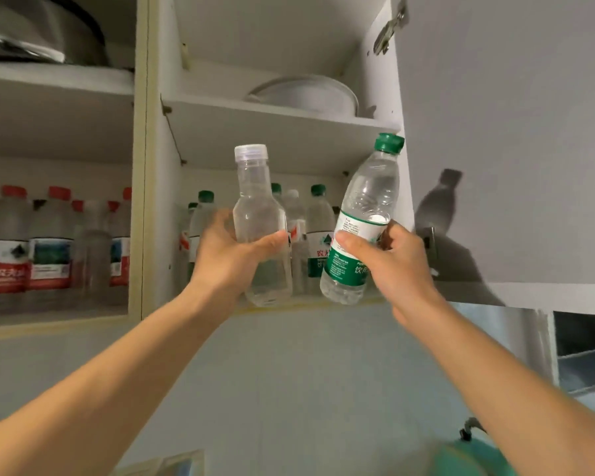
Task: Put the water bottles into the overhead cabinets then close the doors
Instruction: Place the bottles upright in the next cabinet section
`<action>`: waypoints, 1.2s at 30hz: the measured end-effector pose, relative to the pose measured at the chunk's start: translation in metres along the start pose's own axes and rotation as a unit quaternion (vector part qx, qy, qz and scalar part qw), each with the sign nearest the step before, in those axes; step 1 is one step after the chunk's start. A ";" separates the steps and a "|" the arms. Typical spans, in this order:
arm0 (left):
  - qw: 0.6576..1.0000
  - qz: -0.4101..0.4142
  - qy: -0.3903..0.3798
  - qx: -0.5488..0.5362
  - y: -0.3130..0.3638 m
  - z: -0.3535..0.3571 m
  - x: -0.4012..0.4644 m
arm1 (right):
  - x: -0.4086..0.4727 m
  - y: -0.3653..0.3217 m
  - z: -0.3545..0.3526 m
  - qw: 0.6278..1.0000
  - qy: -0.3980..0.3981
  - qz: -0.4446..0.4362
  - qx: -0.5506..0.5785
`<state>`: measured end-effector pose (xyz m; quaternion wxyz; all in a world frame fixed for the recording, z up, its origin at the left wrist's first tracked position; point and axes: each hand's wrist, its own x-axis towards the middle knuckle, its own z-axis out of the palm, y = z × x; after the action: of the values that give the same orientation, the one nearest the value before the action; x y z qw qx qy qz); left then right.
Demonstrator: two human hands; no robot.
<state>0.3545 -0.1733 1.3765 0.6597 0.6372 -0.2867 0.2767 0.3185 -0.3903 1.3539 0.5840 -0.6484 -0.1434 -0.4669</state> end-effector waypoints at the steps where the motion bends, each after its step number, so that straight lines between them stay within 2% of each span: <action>1: 1.000 -0.011 0.020 0.017 -0.001 0.002 0.011 | 0.013 0.000 -0.001 1.000 0.001 0.005 -0.014; 6: 0.993 -0.037 0.053 0.098 -0.019 0.012 0.049 | 0.061 0.016 0.000 0.996 -0.024 0.039 -0.071; 11: 0.986 -0.038 -0.004 0.160 -0.050 0.017 0.059 | 0.080 0.041 -0.001 0.987 -0.040 0.050 -0.145; 15: 0.979 -0.017 -0.062 0.193 -0.058 0.028 0.067 | 0.089 0.061 -0.008 0.982 -0.062 0.042 -0.175; 18: 0.972 0.013 -0.077 0.220 -0.063 0.043 0.073 | 0.096 0.069 -0.008 0.975 -0.069 0.027 -0.209; 25: 0.956 0.060 -0.052 0.283 -0.080 0.075 0.081 | 0.110 0.085 -0.016 0.969 -0.065 0.026 -0.236; 33: 0.946 0.047 -0.067 0.312 -0.092 0.103 0.085 | 0.110 0.105 -0.026 0.968 -0.058 0.020 -0.245; 36: 0.942 0.040 -0.055 0.330 -0.096 0.113 0.087 | 0.098 0.121 -0.023 0.948 -0.032 0.003 -0.315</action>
<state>0.4809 -0.2898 1.3773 0.3843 0.8214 -0.2408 0.3460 0.4483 -0.4797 1.3515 0.3462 -0.8146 -0.0055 -0.4654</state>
